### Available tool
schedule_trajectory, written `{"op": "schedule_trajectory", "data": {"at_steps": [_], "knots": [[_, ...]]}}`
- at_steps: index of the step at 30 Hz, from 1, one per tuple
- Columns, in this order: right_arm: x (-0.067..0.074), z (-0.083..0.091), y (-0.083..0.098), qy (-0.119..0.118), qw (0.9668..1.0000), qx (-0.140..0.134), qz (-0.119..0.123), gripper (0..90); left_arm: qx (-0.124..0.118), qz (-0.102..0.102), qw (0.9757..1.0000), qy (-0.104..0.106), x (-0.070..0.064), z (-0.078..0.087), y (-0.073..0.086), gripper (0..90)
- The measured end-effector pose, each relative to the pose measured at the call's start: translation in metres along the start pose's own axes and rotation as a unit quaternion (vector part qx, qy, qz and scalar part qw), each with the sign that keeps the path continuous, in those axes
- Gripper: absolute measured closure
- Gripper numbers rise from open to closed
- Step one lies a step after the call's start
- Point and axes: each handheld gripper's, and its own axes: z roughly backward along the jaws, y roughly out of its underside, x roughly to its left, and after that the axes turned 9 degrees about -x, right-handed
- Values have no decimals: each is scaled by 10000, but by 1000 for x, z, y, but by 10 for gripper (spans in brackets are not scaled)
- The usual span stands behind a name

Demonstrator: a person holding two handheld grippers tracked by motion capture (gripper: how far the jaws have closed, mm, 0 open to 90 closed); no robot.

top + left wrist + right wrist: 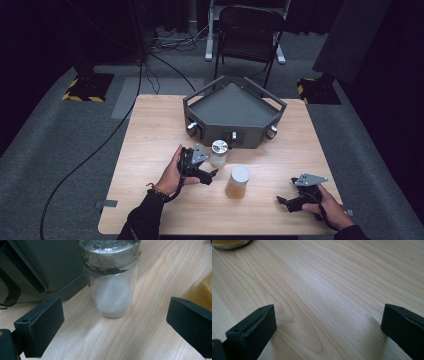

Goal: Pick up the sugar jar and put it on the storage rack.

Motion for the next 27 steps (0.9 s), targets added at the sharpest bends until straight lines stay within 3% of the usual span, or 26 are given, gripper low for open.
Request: {"op": "schedule_trajectory", "data": {"at_steps": [27], "knots": [[0, 0, 0, 0, 10000, 0, 1, 0, -141, 265, 9995, 71, 6, -23, 4, 9]]}}
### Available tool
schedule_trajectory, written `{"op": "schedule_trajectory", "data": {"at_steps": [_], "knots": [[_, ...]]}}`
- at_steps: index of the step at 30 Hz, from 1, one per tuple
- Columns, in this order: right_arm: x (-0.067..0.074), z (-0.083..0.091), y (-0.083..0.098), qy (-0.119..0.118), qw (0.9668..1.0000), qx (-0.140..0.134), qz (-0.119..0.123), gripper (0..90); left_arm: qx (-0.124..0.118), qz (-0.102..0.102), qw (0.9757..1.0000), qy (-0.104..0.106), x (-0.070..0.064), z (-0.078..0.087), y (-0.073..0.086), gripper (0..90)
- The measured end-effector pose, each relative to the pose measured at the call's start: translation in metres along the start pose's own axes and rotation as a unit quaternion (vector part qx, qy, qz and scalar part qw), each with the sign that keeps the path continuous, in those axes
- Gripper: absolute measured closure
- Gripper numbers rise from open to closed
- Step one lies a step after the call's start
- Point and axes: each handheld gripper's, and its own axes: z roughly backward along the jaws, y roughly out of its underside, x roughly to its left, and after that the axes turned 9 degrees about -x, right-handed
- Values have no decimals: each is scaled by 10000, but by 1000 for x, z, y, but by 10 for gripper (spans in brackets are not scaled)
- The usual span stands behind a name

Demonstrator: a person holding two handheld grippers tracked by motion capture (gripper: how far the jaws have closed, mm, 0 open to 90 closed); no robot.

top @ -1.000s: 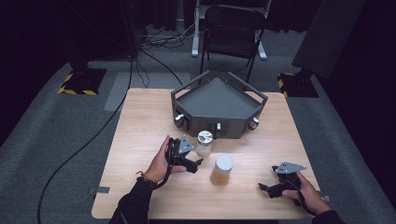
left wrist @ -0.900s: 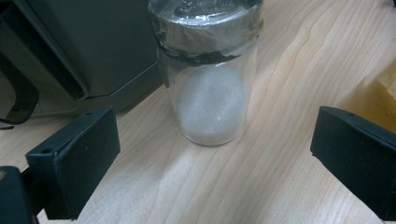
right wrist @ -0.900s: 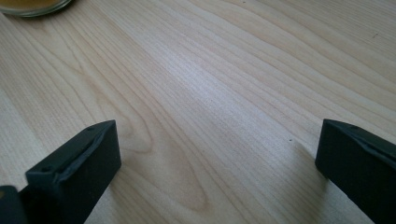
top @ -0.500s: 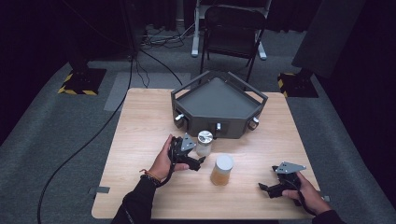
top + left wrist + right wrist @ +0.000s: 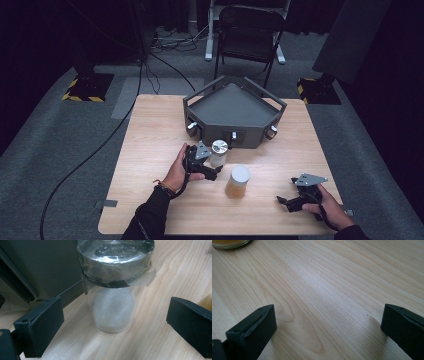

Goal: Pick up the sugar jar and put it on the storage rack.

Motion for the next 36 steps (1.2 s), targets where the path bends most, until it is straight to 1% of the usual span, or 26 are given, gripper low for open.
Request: {"op": "schedule_trajectory", "data": {"at_steps": [10, 16, 19, 24, 26, 28, 31, 32, 33, 35, 36], "knots": [[0, 0, 0, 0, 10000, 0, -1, 0, 3, 76, 9999, 80, 1, -13, 1, 9], [0, 0, 0, -1, 10000, 0, -1, 0, -69, 194, 9998, 87, 3, -19, 3, 11], [0, 0, 0, 0, 10000, -1, 1, 0, -73, 207, 9997, 105, 5, -23, 2, 12], [0, 0, 0, 0, 10000, -2, 3, 0, -125, 350, 9992, 128, 9, -28, 4, 16], [0, 0, 0, 0, 10000, -2, 2, 0, -173, 480, 9986, 145, 9, -29, 6, 21], [0, 0, 0, 0, 10000, -1, 2, 0, -229, 537, 9981, 182, 8, -31, 8, 27], [0, 0, 0, 0, 10000, -1, 3, 0, -253, 550, 9981, 139, 4, -34, 8, 37], [0, 0, 0, 0, 10000, -1, 1, 0, -241, 500, 9984, 102, 2, -35, 8, 44], [0, 0, 0, 0, 10000, -1, 3, 0, -227, 503, 9985, 66, 1, -36, 8, 52], [0, 0, 0, 0, 10000, -2, 4, 0, -210, 554, 9982, 49, 1, -37, 8, 82], [0, 0, 0, 0, 10000, -1, 4, 0, -239, 576, 9980, 62, 2, -37, 9, 97]]}}
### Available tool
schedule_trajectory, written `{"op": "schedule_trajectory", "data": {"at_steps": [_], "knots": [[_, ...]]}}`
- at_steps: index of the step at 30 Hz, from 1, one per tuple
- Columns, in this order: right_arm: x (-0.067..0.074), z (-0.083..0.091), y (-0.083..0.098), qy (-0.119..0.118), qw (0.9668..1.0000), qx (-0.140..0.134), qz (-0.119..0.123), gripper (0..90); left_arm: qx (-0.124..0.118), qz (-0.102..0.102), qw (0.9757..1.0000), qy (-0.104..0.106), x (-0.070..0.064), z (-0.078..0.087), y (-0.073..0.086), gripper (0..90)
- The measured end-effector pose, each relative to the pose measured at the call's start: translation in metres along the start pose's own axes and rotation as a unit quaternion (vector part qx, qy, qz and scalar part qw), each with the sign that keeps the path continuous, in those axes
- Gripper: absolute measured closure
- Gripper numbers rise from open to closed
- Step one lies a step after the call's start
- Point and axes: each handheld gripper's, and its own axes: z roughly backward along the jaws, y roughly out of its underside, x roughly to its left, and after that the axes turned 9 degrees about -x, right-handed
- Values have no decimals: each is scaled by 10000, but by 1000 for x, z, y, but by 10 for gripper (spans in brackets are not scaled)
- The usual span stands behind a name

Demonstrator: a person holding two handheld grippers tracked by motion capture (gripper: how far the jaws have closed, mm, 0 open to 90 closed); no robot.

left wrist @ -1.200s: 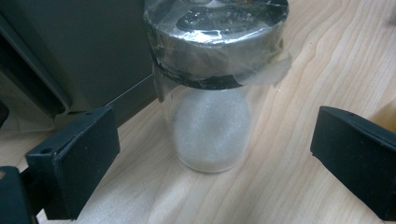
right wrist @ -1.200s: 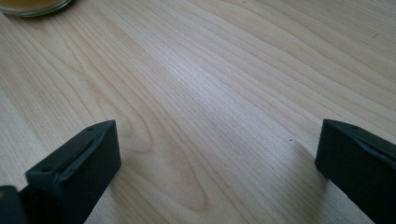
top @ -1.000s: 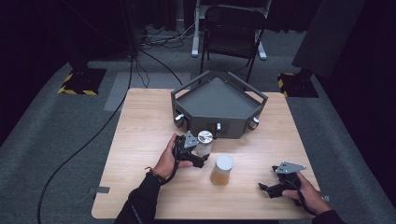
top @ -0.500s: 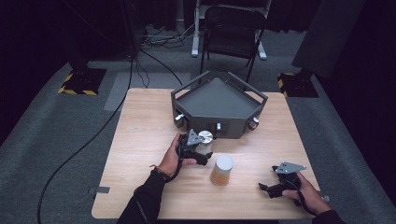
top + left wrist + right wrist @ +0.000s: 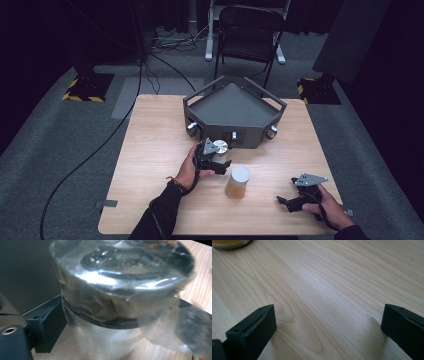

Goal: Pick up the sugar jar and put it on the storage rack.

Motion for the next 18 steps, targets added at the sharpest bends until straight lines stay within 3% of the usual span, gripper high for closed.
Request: {"op": "schedule_trajectory", "data": {"at_steps": [5, 9, 11, 18], "knots": [[0, 0, 0, -1, 10000, -1, -1, 0, -156, 165, 9997, 16, 3, 2, 4, 177], [0, 0, 0, -2, 10000, 0, -2, 0, -163, 163, 9997, -44, 2, 2, 3, 249], [0, 0, 0, -2, 10000, 2, -2, 0, -161, 65, 9998, -66, 1, 1, 3, 279], [0, 0, 0, 8, 10000, 0, -12, 0, -269, 40, 9996, 15, 6, 2, 8, 288]]}}
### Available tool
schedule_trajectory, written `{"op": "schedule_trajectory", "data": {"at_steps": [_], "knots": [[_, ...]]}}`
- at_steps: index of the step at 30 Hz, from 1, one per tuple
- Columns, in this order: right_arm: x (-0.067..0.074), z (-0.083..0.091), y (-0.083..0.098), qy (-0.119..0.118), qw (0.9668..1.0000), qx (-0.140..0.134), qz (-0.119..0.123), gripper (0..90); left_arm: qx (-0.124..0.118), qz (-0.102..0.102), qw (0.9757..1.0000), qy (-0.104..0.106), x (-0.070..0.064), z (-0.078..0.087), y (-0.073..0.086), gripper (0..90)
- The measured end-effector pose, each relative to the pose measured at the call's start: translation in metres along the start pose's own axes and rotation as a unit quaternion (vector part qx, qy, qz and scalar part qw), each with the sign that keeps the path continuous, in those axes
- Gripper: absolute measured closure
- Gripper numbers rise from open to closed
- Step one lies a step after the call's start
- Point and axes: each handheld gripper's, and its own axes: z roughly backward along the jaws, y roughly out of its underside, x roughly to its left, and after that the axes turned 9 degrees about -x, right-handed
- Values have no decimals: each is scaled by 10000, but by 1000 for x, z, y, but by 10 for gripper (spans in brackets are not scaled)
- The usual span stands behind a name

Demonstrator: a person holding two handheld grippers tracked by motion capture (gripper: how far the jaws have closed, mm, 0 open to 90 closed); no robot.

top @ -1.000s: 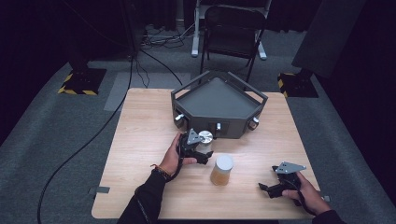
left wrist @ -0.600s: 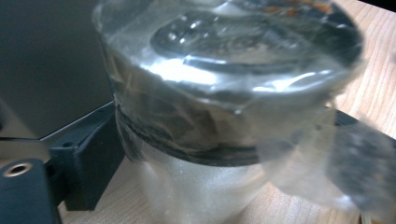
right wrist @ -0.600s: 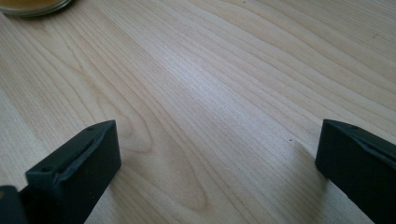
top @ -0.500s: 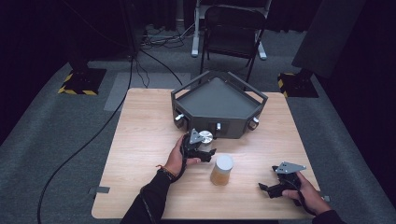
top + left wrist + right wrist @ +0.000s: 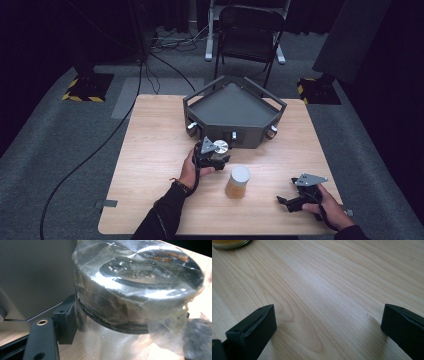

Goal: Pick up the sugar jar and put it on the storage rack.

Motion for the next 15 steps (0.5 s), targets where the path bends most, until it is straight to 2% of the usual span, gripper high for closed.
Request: {"op": "schedule_trajectory", "data": {"at_steps": [8, 15], "knots": [[0, 0, 0, 1, 10000, 1, 4, 0, -3, -37, 10000, -23, 0, 4, -2, 294], [0, 0, 0, 2, 10000, 0, 2, 0, -78, -17, 9999, -102, -4, 12, -13, 296]]}}
